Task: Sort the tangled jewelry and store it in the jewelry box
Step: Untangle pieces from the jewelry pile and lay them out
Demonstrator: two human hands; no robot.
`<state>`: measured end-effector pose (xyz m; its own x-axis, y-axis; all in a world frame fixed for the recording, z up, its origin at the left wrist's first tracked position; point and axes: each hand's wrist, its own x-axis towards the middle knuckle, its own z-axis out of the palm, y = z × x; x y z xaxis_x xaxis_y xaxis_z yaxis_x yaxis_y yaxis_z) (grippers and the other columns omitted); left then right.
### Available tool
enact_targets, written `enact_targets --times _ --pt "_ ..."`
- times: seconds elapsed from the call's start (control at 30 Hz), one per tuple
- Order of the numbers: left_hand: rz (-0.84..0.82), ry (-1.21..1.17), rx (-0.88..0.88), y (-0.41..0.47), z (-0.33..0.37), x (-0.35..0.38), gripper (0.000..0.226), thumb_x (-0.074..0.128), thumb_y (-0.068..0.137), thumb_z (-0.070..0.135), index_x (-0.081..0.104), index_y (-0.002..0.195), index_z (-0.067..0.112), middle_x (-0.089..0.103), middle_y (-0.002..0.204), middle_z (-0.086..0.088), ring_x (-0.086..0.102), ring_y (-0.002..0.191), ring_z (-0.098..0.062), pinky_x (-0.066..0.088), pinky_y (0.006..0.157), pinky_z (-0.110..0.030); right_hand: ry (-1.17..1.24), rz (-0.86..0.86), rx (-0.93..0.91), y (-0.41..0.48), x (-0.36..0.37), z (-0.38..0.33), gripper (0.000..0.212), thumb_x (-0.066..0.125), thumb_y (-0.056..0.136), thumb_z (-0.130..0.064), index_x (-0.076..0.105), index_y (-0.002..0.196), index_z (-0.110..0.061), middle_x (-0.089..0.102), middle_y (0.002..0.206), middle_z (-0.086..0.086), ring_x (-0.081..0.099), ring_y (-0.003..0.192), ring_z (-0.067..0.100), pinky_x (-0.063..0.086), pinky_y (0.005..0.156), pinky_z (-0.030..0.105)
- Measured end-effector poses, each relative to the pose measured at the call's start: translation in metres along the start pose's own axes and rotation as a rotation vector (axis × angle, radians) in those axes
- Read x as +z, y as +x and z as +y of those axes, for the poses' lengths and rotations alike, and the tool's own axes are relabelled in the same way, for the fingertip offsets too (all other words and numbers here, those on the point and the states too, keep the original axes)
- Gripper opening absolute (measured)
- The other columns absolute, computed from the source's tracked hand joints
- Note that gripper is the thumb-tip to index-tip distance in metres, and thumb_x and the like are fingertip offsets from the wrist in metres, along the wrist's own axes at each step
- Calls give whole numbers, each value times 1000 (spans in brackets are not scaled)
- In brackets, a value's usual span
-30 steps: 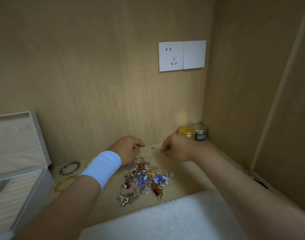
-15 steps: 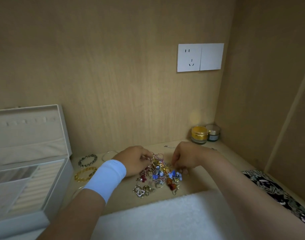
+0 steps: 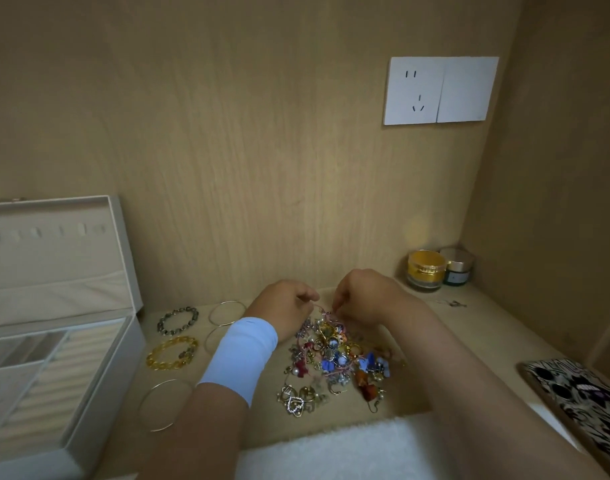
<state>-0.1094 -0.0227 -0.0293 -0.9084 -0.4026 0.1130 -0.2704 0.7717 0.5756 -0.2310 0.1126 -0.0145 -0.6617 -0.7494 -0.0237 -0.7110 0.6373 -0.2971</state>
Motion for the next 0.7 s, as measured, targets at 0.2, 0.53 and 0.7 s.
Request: enact_targets --times 0.2,0.53,0.7 --pt "-16 -206 42 4 5 -7 21 62 95 23 72 112 29 69 114 9 63 102 -6 48 96 -26 168 46 -52 0 -9 4 13 67 91 -28 70 82 -19 68 80 -4 63 74 12 50 66 28" --pt "-127 -511 77 -8 28 -51 7 68 92 14 72 97 14 73 74 6 57 63 -10 51 71 -20 712 102 -166 -25 -55 -25 15 54 102 -15 62 89 -13 61 67 2 57 53 14 48 54 31" --pt "-47 -434 84 -11 30 -68 13 66 93 26 76 93 18 61 58 13 52 61 -8 43 69 -22 812 116 -190 -27 -59 -29 12 58 101 -16 62 90 -12 51 52 -6 51 52 14 51 63 36"
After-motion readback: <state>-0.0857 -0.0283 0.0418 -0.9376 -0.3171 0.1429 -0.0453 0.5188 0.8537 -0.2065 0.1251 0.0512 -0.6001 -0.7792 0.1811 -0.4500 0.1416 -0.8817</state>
